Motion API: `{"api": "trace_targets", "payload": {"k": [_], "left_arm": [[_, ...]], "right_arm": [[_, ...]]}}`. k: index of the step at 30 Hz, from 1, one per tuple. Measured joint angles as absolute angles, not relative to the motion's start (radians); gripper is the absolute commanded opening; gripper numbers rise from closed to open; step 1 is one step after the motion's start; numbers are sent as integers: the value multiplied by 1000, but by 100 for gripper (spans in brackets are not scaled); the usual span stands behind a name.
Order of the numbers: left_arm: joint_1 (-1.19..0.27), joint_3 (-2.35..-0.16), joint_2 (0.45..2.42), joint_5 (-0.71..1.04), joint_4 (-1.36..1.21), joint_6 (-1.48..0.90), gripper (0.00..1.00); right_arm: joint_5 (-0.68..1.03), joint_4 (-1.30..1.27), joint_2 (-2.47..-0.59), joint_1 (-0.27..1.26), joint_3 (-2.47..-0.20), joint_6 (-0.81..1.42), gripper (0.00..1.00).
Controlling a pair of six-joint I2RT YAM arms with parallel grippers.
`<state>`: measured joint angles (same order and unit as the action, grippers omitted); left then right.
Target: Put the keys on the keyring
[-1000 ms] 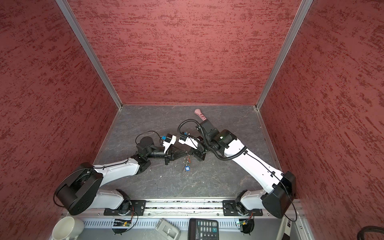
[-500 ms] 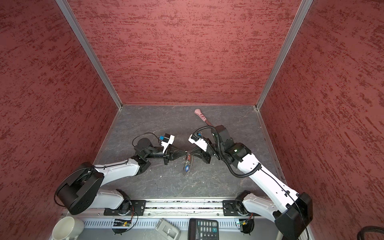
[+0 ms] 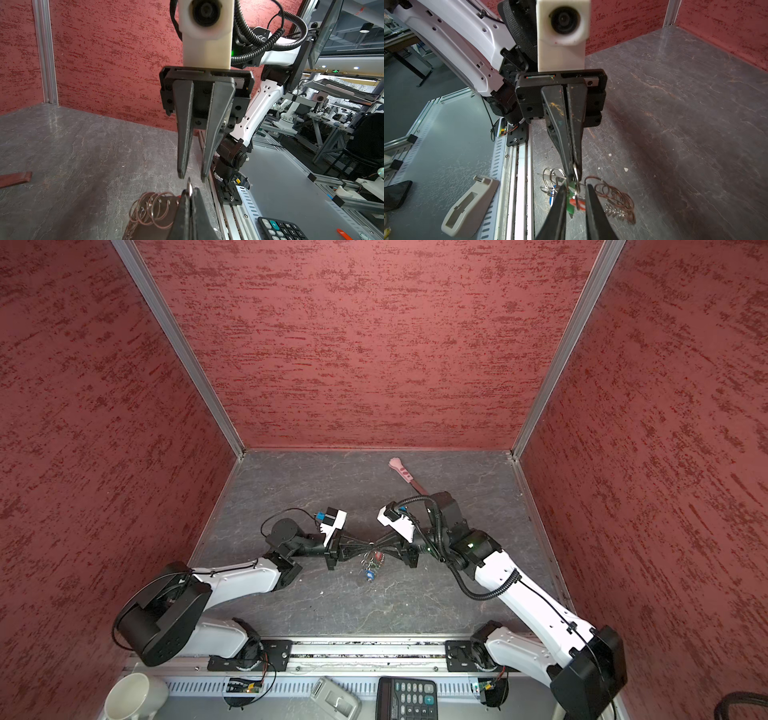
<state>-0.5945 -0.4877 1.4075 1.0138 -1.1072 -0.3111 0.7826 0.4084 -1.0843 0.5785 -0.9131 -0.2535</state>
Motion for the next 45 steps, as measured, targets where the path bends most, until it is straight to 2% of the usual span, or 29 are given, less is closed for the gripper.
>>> {"api": "trace_targets", "payload": {"k": [11, 18, 21, 26, 28, 38, 45], "left_arm": [[-595, -487, 1435, 1021, -1171, -342, 0], [-597, -487, 1440, 1031, -1185, -352, 0], [-597, -487, 1440, 1034, -1176, -347, 0], [-601, -487, 1388, 1013, -1040, -266, 19], [-598, -489, 1345, 1004, -962, -220, 23], [-567, -511, 1324, 1051, -817, -174, 28], [-566, -519, 1325, 1078, -801, -184, 27]], "right_arm": [[826, 368, -1103, 579, -908, -231, 16], [850, 366, -1114, 578, -908, -229, 2], [847, 380, -1115, 578, -912, -243, 0], [812, 482, -1137, 579, -960, -274, 0], [786, 543, -1152, 579, -996, -295, 0], [681, 775, -1263, 620, -1198, -413, 0], [651, 837, -1325, 651, -1257, -462, 0]]}}
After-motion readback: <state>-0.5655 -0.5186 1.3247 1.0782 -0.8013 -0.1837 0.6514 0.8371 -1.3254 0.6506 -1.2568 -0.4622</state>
